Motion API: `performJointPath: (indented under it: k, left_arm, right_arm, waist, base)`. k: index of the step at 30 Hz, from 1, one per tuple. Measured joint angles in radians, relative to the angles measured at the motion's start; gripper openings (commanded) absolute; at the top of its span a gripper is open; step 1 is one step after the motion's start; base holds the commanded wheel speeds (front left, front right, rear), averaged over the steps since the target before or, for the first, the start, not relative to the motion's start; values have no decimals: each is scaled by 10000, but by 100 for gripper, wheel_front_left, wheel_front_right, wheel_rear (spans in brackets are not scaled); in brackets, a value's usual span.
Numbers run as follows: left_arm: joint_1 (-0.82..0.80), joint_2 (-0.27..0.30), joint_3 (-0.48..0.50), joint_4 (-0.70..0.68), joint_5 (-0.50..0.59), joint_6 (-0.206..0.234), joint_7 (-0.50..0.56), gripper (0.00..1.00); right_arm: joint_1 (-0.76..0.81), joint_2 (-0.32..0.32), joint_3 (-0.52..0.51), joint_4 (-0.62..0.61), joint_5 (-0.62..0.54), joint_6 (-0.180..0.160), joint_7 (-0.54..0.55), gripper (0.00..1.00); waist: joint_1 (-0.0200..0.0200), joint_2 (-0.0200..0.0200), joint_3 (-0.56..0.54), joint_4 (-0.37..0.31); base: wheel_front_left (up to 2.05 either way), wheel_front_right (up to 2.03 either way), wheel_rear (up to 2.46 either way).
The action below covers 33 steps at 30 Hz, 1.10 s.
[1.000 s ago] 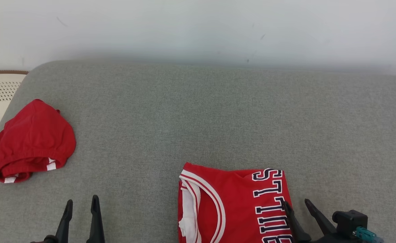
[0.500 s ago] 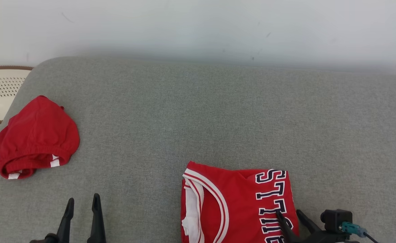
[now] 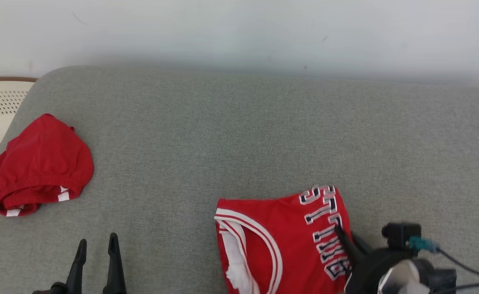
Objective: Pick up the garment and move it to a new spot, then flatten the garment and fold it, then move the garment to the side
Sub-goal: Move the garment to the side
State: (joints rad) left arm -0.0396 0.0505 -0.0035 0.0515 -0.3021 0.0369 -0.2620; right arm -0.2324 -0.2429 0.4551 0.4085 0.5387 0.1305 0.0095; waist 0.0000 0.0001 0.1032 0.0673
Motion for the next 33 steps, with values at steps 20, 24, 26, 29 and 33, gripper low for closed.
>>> performJointPath:
  k: [20, 24, 26, 29, 33]
  left_arm:
    - [-790, 2, 115, -966, 334, -92, -2, 100]
    - [-1074, -2, 176, -1256, 541, -173, -2, 100]
    - [-1138, 0, 228, -1448, 623, -176, -2, 100]
    - [-1277, 2, 282, -1682, 767, -190, -2, 100]
    - [-1333, 0, 313, -1960, 968, -245, -2, 100]
  right_arm:
    - [-4905, -2013, -408, 2015, 288, 0, -732, 0]
    - [-5752, -2487, -443, 2638, 403, 0, -907, 0]
    - [-6130, -2708, -456, 2961, 493, 0, -938, 0]
    - [-6629, -2980, -504, 3430, 518, 0, -1026, 0]
    - [-7216, -3455, -497, 3981, 495, 0, -1076, 0]
  waist:
    - [1, 0, 1401, -630]
    - [2, 1, 1842, -794]
    - [2, 1, 2060, -875]
    - [2, 1, 2372, -995]
    - [2, 1, 2776, -1145]
  base:
    - [0, 0, 0]
    - [0, 0, 0]
    - [0, 0, 0]
    - [0, 0, 0]
    - [0, 0, 0]
